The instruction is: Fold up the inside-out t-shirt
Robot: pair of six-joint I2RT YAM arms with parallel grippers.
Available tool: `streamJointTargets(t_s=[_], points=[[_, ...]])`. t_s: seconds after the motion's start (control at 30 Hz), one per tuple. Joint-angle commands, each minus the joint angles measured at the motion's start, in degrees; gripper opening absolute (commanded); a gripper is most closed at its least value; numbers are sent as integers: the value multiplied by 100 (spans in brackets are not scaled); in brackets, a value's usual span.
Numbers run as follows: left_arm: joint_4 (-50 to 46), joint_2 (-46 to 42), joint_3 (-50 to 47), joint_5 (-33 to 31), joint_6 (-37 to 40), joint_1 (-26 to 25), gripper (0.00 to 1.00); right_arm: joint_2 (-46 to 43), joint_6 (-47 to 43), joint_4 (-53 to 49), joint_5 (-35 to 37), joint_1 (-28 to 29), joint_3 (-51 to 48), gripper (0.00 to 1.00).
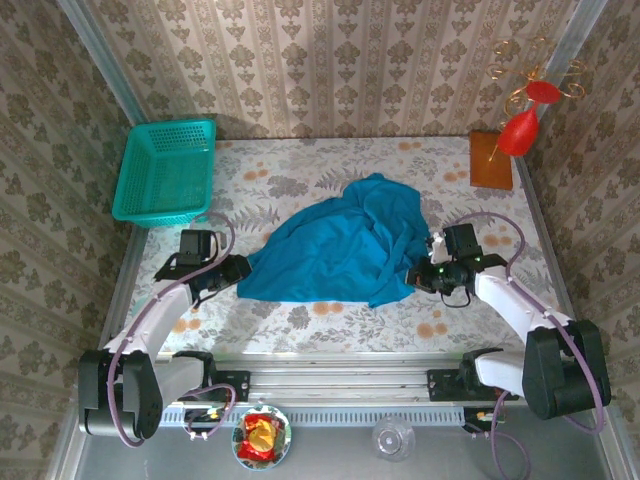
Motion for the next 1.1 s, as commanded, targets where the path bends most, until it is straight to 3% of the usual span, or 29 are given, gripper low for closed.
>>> streamJointTargets(t_s=[0.0, 0.23, 0.43, 0.53, 0.67, 0.83, 0.97, 1.07], points=[[-66, -54, 87, -74, 41, -40, 37, -305, 156, -726, 816, 33, 444, 0], [-212, 417, 157, -45, 151, -40, 38, -960, 20, -1756, 2889, -69, 1214, 0], [179, 733, 63, 716, 262, -58, 41, -661, -302, -2133, 3723, -426, 1592, 0], [207, 686, 19, 655, 261, -44, 42, -632, -404, -2181, 3921, -679, 1645, 0], [7, 602, -3, 124, 223, 25, 44, -659, -558, -2157, 4142, -1106, 1697, 0], [29, 603, -140, 12, 221, 240, 47, -625, -501, -2035, 3847, -1666, 1767, 0], [264, 703, -267, 307, 241, 335, 48, -581, -460, -1942, 3499, -1713, 1784, 0], [745, 875, -393, 1029, 252, 329, 47, -554, -452, -1920, 3357, -1712, 1761, 0]])
